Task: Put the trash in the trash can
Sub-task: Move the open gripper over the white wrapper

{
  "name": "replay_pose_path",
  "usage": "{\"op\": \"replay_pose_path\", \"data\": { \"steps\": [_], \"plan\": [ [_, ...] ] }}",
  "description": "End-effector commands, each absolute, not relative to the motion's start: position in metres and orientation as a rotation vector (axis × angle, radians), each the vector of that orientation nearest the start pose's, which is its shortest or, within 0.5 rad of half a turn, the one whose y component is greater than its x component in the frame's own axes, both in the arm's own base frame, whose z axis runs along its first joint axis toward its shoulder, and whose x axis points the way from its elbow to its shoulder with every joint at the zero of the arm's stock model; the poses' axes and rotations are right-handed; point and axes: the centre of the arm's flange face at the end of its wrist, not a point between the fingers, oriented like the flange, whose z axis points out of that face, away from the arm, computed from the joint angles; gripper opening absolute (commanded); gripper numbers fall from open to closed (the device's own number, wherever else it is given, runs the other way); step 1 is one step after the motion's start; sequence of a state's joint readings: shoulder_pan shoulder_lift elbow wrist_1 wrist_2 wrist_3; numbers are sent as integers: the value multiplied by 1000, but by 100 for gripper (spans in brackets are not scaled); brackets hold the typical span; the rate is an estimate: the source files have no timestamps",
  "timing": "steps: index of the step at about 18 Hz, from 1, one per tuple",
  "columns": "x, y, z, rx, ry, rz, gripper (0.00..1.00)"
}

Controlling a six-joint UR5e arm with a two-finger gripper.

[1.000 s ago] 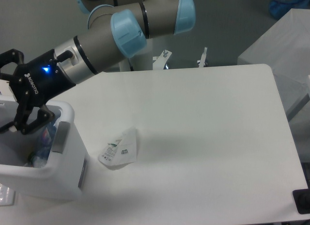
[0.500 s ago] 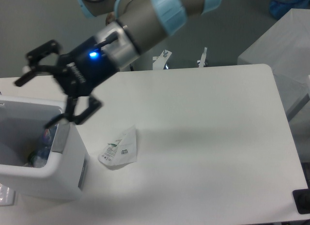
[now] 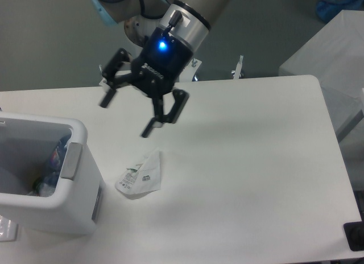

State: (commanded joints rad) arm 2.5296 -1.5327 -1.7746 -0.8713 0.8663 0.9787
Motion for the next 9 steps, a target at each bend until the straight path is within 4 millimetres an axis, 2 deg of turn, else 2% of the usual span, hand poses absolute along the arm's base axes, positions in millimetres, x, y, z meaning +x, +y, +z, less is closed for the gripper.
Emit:
{"op": "replay_pose_path", "data": {
  "steps": [6, 9],
  "plan": [
    [-247, 425, 453, -2442, 220, 32, 100],
    [-220, 437, 425, -2527, 252, 5, 100]
  ]
}}
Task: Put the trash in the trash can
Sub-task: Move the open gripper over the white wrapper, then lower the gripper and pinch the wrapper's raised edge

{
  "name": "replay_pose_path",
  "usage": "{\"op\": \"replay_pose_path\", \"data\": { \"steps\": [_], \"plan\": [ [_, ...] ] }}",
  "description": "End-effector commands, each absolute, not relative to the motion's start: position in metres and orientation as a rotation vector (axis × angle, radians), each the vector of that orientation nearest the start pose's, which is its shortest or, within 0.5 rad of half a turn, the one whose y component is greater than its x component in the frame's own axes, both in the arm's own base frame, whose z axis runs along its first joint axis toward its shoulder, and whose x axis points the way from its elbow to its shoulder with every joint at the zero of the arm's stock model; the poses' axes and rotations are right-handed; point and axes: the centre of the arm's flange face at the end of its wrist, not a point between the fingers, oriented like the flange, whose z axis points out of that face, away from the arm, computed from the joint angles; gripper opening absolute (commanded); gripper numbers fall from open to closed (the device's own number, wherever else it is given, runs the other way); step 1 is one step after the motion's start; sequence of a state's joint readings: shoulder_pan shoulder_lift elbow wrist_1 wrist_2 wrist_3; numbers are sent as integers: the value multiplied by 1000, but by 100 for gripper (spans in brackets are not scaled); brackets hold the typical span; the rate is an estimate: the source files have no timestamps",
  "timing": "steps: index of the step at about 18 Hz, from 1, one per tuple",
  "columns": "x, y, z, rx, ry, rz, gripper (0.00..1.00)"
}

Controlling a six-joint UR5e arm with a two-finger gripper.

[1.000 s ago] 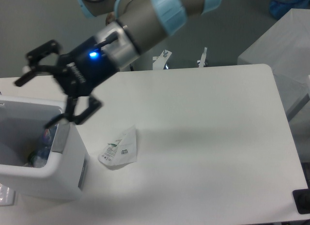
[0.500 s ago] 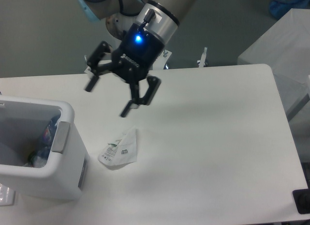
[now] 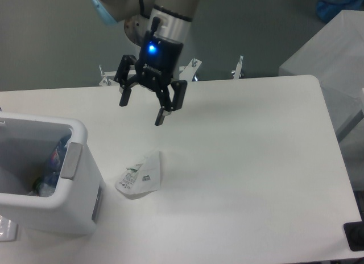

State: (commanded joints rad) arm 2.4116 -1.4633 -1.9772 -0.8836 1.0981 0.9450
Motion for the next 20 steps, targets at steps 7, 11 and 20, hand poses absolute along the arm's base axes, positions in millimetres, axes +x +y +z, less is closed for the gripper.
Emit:
{"op": "replay_pose_path", "data": {
  "steps": [7, 11, 20],
  "plan": [
    [-220, 479, 347, -2699, 281, -99, 100],
    [-210, 500, 290, -2820, 342, -140, 100],
    [-209, 525, 245, -2965, 426, -69, 100]
  ]
}}
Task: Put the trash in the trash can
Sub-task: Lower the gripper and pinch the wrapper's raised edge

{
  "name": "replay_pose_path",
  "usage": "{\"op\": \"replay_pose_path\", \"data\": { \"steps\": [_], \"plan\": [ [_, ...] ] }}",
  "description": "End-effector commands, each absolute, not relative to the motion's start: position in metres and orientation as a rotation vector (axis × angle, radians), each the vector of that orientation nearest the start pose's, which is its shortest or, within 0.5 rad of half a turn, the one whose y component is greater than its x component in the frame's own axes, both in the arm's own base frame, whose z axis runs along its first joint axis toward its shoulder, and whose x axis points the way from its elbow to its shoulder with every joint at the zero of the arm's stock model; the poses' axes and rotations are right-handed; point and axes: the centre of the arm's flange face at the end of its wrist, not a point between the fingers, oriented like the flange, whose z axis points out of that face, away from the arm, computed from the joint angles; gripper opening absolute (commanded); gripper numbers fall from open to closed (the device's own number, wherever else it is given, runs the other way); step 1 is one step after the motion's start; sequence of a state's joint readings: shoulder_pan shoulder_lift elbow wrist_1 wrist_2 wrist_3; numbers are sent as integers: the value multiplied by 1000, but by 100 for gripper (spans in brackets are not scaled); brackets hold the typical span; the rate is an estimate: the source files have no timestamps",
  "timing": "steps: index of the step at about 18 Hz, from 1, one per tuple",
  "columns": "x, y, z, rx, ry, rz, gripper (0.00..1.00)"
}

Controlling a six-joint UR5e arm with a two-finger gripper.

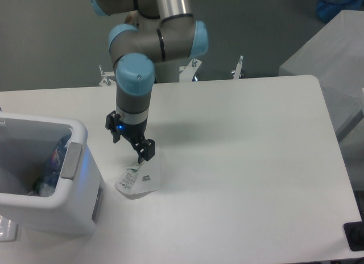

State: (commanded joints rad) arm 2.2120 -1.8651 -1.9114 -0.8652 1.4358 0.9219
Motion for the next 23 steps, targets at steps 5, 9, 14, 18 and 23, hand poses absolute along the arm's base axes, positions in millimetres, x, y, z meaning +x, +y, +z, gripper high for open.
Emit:
{"op": "replay_pose_path", "data": {
  "steps": [5, 9, 14, 18, 23],
  "plan": [
    [-210, 533, 234, -2999, 438, -42, 100],
    [-212, 534, 238, -3001, 415, -27, 100],
    [-216, 540, 226, -3070, 358, 38, 100],
    [-213, 543, 203, -3104, 361, 0, 100],
    [-203, 544, 206, -3106, 349, 0, 5]
  ]
}}
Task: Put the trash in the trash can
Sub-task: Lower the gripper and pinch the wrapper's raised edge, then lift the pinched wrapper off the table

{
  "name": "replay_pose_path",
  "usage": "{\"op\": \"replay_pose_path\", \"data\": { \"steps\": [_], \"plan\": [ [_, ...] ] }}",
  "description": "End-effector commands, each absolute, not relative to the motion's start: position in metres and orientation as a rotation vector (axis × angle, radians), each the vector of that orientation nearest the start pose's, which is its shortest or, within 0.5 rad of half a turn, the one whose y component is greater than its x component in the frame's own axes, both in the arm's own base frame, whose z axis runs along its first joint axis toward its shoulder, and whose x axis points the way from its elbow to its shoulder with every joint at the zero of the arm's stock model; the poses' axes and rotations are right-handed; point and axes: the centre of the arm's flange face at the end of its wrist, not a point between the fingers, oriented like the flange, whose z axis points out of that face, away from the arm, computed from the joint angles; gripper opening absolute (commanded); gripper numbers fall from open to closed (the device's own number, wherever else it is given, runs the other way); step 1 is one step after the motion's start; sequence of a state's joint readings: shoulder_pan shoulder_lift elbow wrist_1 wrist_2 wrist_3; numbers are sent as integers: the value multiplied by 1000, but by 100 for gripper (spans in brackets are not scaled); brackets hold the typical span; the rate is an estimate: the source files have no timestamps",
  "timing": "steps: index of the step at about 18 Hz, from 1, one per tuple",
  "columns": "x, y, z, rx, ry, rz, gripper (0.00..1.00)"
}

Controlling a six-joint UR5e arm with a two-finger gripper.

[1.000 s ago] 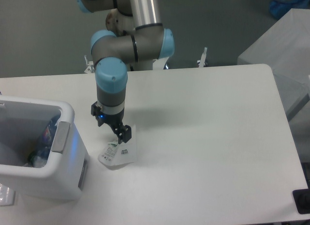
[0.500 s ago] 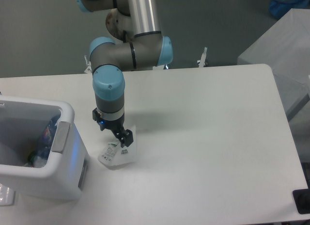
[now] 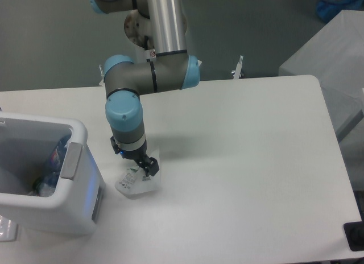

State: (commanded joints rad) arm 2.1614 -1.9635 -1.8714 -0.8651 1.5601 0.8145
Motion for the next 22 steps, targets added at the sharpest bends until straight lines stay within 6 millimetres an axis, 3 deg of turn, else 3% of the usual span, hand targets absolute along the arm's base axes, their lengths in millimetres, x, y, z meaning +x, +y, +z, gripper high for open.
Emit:
{"op": "replay_pose_path", "data": {
  "steps": [1, 5, 15, 22],
  "plan": [
    [-201, 543, 211, -3102, 349, 4, 0],
    [-198, 539, 237, -3063, 341, 31, 0],
    [-196, 533, 263, -3037, 287, 65, 0],
    [-201, 504, 359, -2886, 208, 204, 0]
  ]
}}
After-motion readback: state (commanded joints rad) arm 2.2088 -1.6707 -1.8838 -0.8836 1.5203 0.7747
